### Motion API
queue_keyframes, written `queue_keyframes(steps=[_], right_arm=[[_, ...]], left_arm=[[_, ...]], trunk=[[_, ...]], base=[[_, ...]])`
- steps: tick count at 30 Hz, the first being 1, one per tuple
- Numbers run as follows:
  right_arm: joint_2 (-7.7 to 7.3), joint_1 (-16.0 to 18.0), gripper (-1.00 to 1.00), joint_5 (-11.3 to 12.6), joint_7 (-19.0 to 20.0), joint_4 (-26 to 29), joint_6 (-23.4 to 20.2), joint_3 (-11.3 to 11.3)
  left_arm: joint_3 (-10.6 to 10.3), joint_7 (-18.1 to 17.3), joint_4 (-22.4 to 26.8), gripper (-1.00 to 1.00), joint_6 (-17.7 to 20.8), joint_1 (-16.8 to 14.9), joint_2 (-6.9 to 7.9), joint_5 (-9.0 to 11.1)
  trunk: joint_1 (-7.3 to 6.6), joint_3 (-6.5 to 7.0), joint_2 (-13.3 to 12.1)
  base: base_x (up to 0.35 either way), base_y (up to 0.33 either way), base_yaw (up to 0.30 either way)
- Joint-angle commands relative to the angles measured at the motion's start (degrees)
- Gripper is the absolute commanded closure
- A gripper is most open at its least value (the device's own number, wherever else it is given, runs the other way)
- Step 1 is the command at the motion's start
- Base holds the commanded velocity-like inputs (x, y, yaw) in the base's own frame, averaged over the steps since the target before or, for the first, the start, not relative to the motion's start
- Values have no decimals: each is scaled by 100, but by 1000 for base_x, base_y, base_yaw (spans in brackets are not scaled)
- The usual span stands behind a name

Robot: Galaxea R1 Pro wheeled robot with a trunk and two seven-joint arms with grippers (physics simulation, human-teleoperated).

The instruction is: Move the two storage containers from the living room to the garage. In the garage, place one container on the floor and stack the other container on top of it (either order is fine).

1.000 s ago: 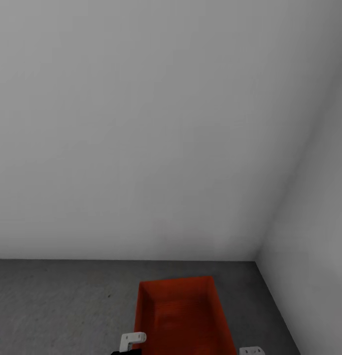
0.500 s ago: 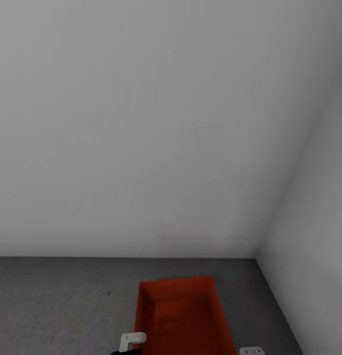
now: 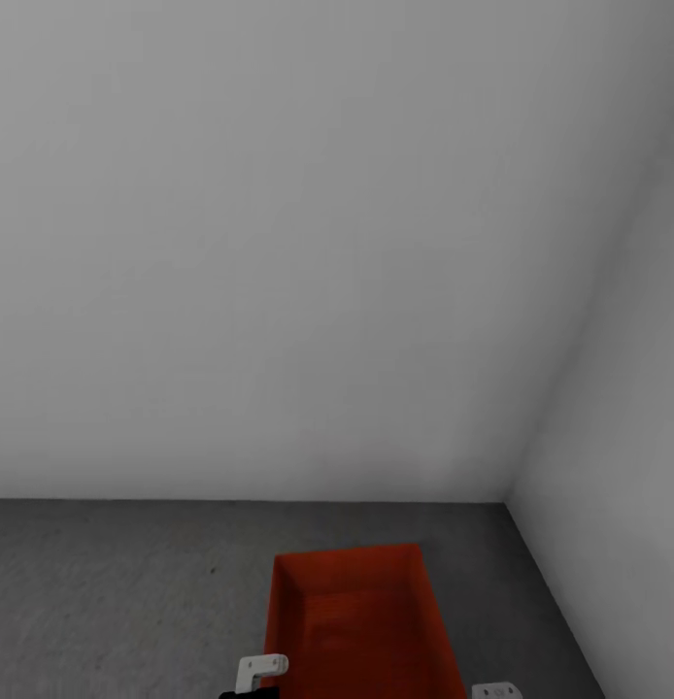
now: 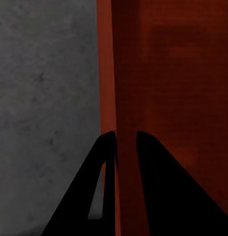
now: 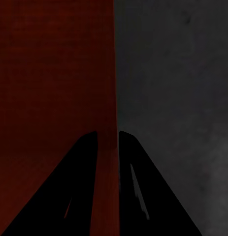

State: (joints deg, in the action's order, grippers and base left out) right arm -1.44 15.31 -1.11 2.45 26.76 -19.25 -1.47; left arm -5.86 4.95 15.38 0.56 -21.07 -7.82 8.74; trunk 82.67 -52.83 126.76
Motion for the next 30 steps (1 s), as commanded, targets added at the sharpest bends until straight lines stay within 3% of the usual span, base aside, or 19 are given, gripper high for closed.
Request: queue_keyframes(steps=[1, 30], right_arm=[[-14, -2, 100, 120, 271, -8, -35, -55], [-14, -2, 100, 120, 273, -10, -35, -55]], left_arm=[[-170, -222, 27, 100, -276, -3, 387, 58], [-170, -222, 27, 100, -276, -3, 387, 58]], trunk=[[21, -24, 44], [658, -544, 1207]], base=[[0, 0, 0], [0, 0, 0]])
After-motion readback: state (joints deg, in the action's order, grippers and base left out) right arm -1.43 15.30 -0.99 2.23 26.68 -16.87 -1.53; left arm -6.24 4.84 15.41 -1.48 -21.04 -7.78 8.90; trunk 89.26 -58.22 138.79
